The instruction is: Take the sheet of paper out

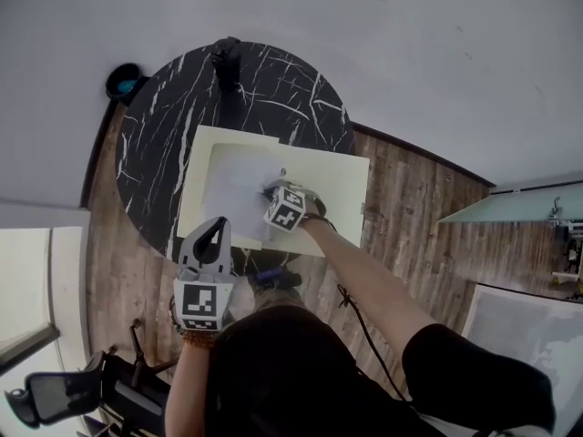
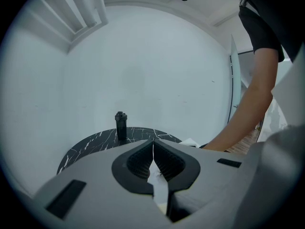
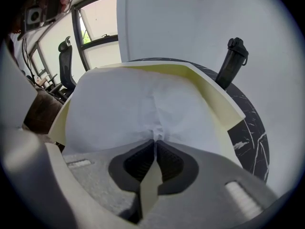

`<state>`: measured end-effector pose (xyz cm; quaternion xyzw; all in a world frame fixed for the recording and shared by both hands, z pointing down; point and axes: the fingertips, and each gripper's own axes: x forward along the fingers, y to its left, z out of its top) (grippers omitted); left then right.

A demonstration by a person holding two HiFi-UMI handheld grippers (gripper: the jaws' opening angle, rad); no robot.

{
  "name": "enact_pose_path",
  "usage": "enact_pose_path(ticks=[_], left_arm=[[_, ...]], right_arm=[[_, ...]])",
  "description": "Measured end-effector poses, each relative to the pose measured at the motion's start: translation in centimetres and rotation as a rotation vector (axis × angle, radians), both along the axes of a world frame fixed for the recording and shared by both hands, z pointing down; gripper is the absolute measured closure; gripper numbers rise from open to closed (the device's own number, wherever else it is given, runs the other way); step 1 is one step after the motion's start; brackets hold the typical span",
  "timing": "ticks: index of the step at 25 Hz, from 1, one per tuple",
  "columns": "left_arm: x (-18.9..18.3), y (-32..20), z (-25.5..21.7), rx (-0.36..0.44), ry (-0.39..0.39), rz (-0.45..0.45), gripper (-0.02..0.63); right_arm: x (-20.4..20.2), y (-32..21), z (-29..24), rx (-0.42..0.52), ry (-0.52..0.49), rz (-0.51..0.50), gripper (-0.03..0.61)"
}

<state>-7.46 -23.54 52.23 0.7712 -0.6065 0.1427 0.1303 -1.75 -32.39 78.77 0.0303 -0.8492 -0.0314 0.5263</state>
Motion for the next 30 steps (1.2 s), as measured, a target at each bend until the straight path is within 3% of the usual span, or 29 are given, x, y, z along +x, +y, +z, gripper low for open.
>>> enact_pose_path(ticks=[16, 30], left_arm=[[3.8, -1.5, 0.1, 0.009, 0.013, 0.106, 0.606], [4.7, -2.2, -1.6, 0.032, 0.030, 0.152, 0.606]], right_arm=[[3.2, -0.3, -2.6, 0.074, -0.071, 0.111, 0.568], [4.6, -0.7, -6.5, 0.118, -0.140, 0.211, 0.568]])
